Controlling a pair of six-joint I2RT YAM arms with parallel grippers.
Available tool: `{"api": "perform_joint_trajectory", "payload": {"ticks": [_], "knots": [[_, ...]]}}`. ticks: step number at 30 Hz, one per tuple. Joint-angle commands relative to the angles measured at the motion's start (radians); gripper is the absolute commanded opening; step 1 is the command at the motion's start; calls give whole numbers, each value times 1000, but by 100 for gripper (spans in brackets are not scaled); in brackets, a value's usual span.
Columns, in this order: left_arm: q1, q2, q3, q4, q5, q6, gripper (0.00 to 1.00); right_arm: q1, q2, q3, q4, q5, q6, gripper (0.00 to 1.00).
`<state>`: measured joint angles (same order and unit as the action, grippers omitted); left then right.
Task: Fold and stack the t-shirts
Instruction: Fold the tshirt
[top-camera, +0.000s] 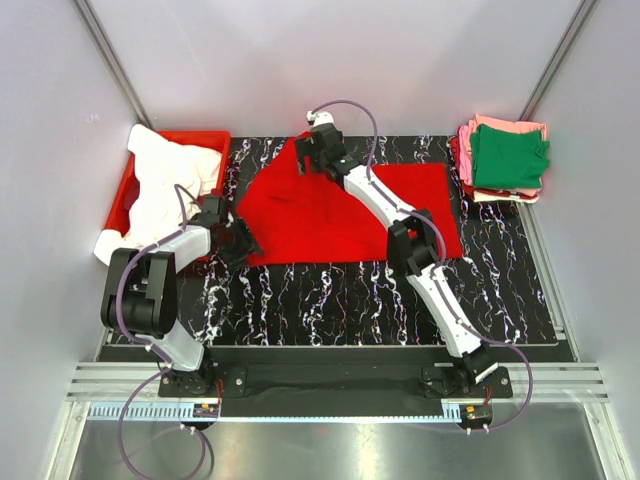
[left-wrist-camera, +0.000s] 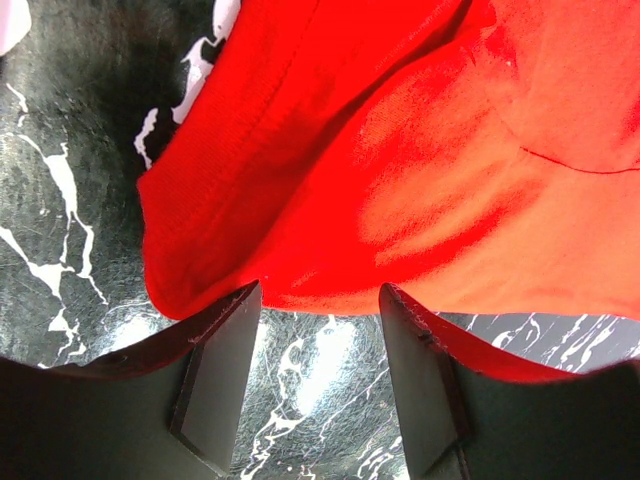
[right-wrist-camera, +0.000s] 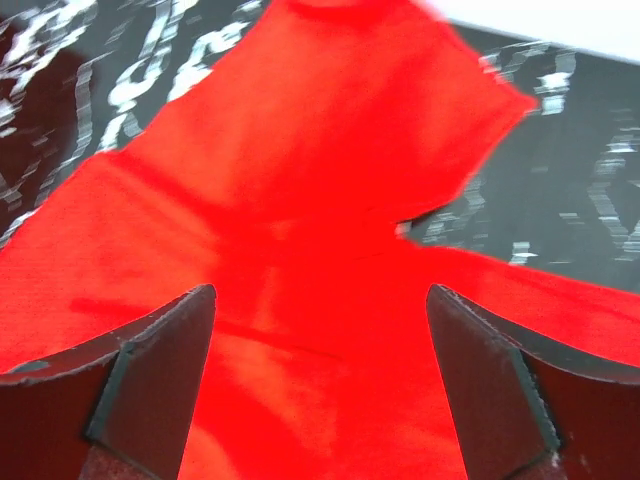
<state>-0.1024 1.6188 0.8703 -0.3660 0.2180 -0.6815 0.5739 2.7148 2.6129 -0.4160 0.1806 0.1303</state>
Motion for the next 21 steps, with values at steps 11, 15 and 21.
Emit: {"api": "perform_joint_trajectory", "payload": {"ticks": [11, 15, 21], "knots": [[6, -83, 70, -146, -152, 74, 63, -48, -545, -544, -65, 108, 205, 89], [-13, -54, 102, -122, -120, 86, 63, -136, -831, -1141, 59, -67, 393, 89], [-26, 2, 191, -82, -72, 97, 64, -261, -997, -1476, 59, -164, 457, 89]]}}
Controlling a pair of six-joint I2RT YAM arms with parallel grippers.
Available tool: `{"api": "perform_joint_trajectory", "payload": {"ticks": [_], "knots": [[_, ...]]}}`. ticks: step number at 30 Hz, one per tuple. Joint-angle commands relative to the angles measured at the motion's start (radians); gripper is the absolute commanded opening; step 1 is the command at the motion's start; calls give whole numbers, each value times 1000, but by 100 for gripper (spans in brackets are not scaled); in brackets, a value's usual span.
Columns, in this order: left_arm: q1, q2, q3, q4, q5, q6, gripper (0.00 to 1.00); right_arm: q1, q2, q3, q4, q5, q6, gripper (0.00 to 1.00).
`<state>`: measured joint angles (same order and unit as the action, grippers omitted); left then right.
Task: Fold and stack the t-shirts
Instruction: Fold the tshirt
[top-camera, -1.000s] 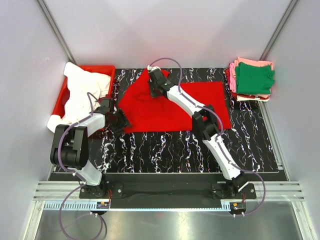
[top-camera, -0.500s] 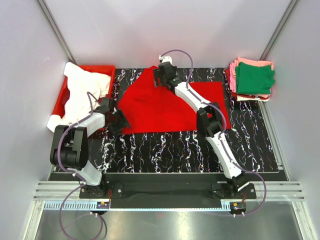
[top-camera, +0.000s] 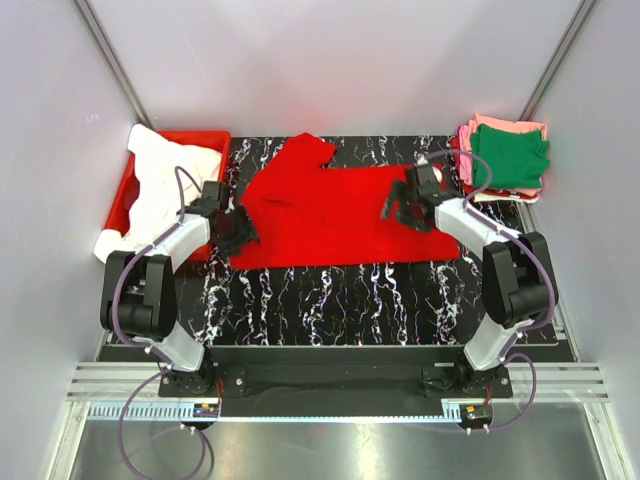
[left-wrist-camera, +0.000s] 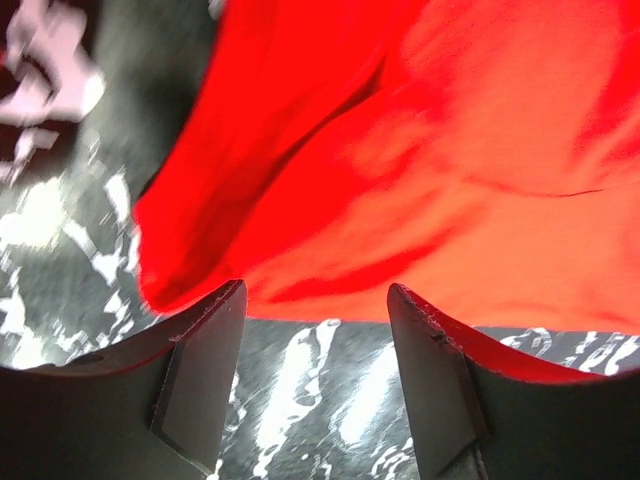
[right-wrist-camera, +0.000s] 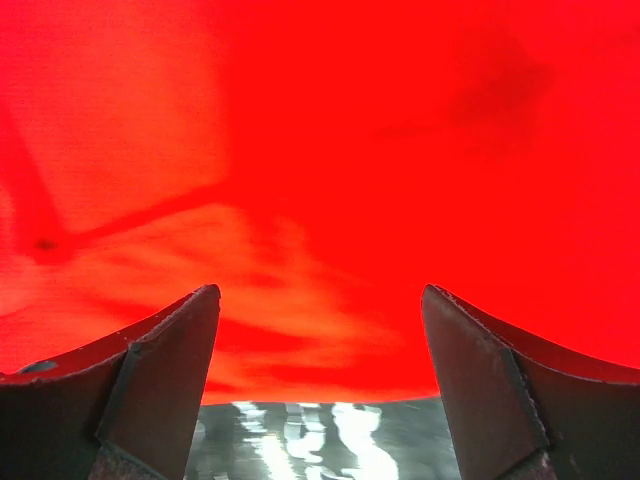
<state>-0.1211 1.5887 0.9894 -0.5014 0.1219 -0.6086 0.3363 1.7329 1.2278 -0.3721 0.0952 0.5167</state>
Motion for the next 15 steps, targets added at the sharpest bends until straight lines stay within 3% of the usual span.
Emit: {"api": "perform_joint_trajectory", "payload": {"ticks": [1, 8, 15], "knots": [[-8, 48, 86, 66, 31, 29, 65, -25, -19, -105, 6, -60, 72, 89], [-37, 220, 190, 14, 81, 35, 64, -33, 16, -175, -22, -69, 66, 92], [-77, 170, 69, -29, 12, 23, 64, -34, -41, -347, 10, -135, 129, 92]]}}
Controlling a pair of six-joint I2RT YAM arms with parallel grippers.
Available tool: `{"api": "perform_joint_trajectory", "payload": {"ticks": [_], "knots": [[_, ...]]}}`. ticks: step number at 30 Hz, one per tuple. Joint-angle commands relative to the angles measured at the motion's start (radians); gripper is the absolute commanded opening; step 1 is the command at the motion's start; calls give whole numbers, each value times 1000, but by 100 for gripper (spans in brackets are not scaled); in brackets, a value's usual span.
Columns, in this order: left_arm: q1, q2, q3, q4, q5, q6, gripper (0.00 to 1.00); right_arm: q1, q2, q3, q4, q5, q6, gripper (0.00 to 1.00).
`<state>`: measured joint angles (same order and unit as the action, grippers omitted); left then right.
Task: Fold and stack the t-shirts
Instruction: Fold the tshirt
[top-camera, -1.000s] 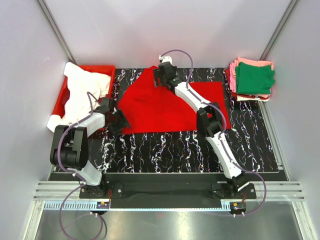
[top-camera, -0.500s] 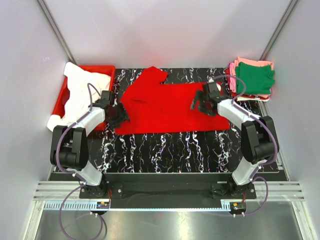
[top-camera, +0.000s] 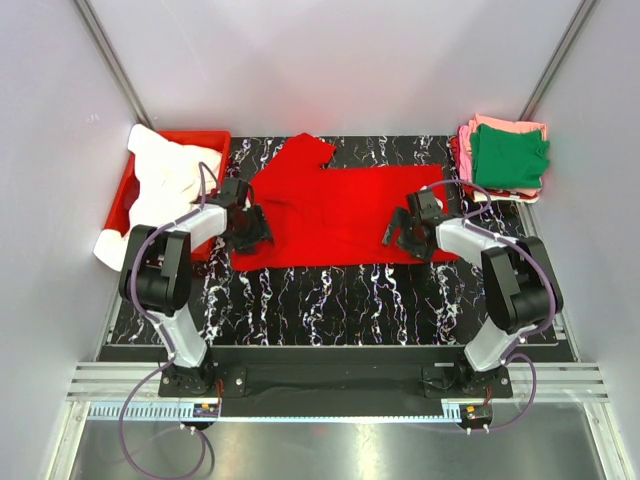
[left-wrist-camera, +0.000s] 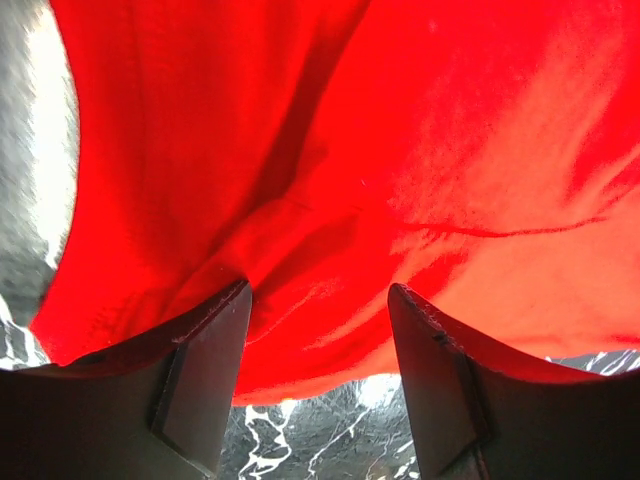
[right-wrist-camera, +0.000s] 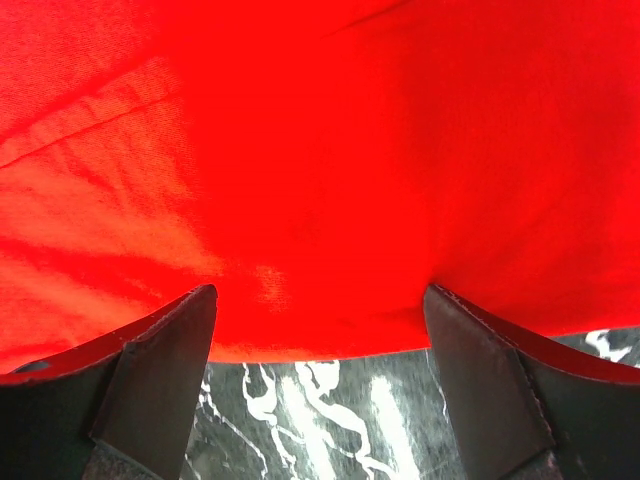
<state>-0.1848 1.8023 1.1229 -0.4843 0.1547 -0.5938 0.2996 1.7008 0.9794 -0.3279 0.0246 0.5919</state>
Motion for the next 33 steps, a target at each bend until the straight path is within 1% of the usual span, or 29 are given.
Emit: {"api": "perform_joint_trajectory", "payload": {"ticks": [1, 3, 7, 9, 11, 12, 14, 15, 16, 17, 19, 20, 21, 22, 23, 24, 25, 26, 27, 28, 29, 33], "knots": [[-19, -56, -105, -45, -24, 6, 64, 3, -29, -117, -33, -64, 60, 92], [-27, -99, -149, -40, -27, 6, 64, 4, -52, -168, -45, -60, 74, 92], [-30, -181, -260, -31, -30, 0, 64, 6, -127, -267, -28, -103, 127, 92], [-31, -233, -287, -42, -37, 5, 64, 13, -164, -318, -26, -112, 157, 92], [-39, -270, -316, -74, -37, 11, 64, 16, -234, -355, -66, -118, 170, 92], [-42, -312, -325, -89, -34, 14, 64, 24, -266, -364, -83, -123, 183, 92], [-54, -371, -354, -131, -26, 3, 64, 35, -383, -387, -156, -112, 203, 93], [-74, -433, -365, -143, -24, -4, 64, 36, -430, -395, -184, -106, 226, 93], [-84, -464, -374, -170, -23, -9, 65, 41, -517, -401, -233, -113, 232, 94], [-94, -513, -371, -187, -29, -9, 65, 41, -562, -392, -267, -114, 235, 94], [-96, -546, -342, -224, -47, -6, 67, 42, -671, -368, -319, -104, 243, 95], [-96, -551, -321, -235, -67, 6, 67, 42, -694, -329, -336, -98, 246, 96], [-96, -541, -295, -243, -81, 12, 67, 42, -707, -299, -348, -77, 231, 96], [-96, -528, -237, -241, -84, 20, 68, 42, -695, -263, -356, -65, 221, 96], [-96, -484, -203, -240, -84, 34, 68, 42, -675, -195, -352, -58, 206, 97], [-96, -453, -128, -246, -92, 44, 68, 42, -615, -127, -343, -57, 174, 97], [-96, -420, -94, -244, -92, 45, 68, 42, -578, -127, -342, -57, 158, 98], [-96, -352, -63, -243, -87, 54, 66, 42, -541, -60, -352, -57, 142, 98], [-96, -318, -28, -250, -92, 60, 66, 42, -508, -27, -362, -48, 106, 99], [-96, -285, 30, -249, -96, 63, 66, 41, -454, -6, -367, -45, 97, 99], [-96, -224, 55, -243, -96, 75, 66, 44, -435, 16, -347, -46, 92, 99], [-97, -71, 185, -247, -83, 95, 62, 42, -369, 36, -293, -68, 89, 98]]}}
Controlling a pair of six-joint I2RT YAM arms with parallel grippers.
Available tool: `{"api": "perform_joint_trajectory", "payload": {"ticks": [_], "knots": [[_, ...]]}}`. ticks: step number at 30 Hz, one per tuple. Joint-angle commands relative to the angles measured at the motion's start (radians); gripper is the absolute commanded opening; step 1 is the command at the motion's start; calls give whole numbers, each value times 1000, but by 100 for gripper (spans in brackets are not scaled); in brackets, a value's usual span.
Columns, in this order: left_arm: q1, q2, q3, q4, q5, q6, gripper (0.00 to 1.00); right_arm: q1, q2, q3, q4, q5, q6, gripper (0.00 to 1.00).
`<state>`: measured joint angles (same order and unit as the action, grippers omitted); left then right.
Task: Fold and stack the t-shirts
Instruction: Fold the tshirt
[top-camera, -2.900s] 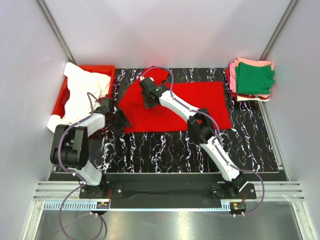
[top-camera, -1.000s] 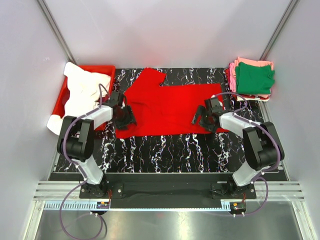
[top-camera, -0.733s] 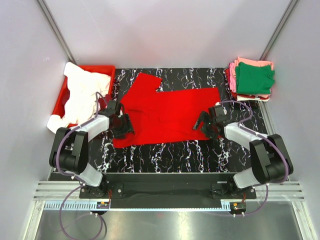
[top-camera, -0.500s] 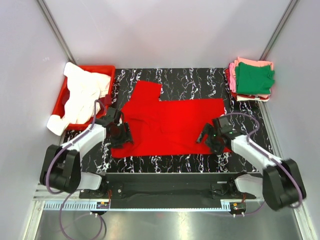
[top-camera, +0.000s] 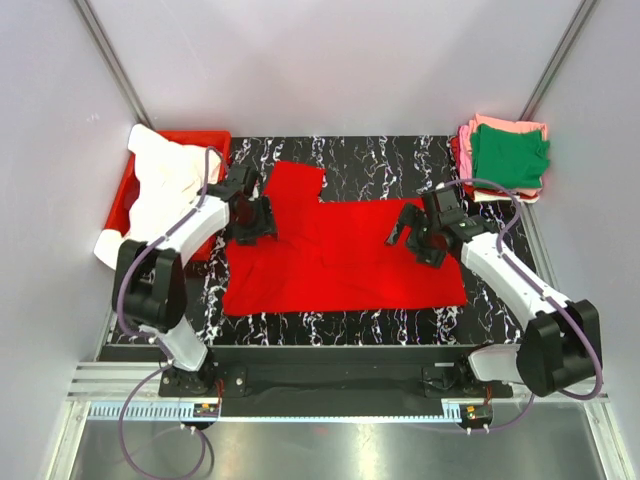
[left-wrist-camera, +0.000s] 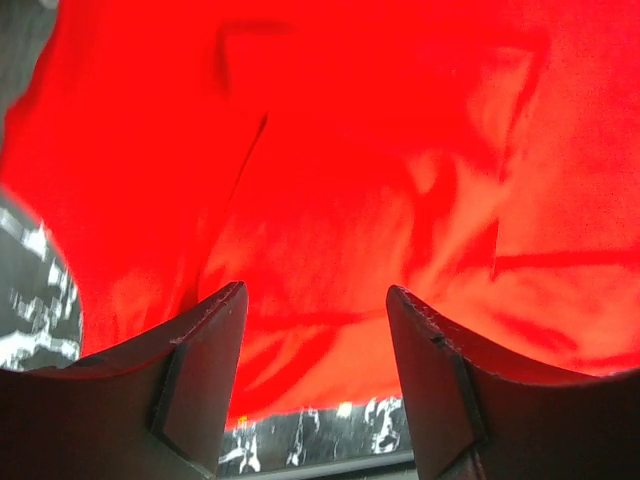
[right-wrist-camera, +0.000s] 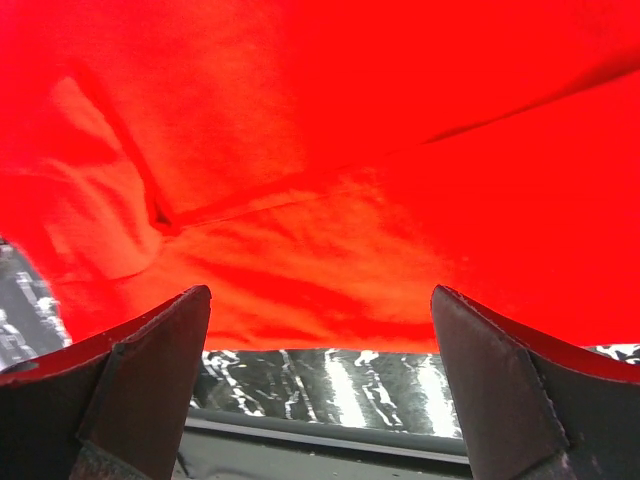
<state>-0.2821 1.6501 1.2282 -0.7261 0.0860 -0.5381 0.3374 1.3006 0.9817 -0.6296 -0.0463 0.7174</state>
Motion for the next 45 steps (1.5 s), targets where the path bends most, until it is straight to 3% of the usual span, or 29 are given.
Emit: {"api": "perform_joint_trajectory", "payload": {"ticks": [1, 11, 17, 18, 22, 28, 33, 45], "knots": [[-2, 111, 124, -6, -14, 41, 62, 6, 46, 40, 10, 2, -38, 98], [-20, 417, 425, -32, 9, 29, 61, 6, 26, -29, 31, 22, -45, 99], [-23, 618, 756, -110, 24, 46, 61, 3, 14, -69, 34, 31, -52, 100], [-23, 643, 866, -124, 29, 55, 62, 3, 11, -72, 33, 29, -52, 100], [-6, 757, 1108, -147, 15, 139, 68, 3, -23, -86, 25, 16, -55, 99], [81, 770, 1074, 45, 67, 152, 74, 5, -87, -110, 19, 2, -59, 100], [132, 870, 1192, 108, 119, 148, 73, 3, -136, -124, 24, -30, -47, 99], [190, 1066, 1274, 320, 204, -83, 71, 3, -216, -136, 7, -61, -44, 98]]}}
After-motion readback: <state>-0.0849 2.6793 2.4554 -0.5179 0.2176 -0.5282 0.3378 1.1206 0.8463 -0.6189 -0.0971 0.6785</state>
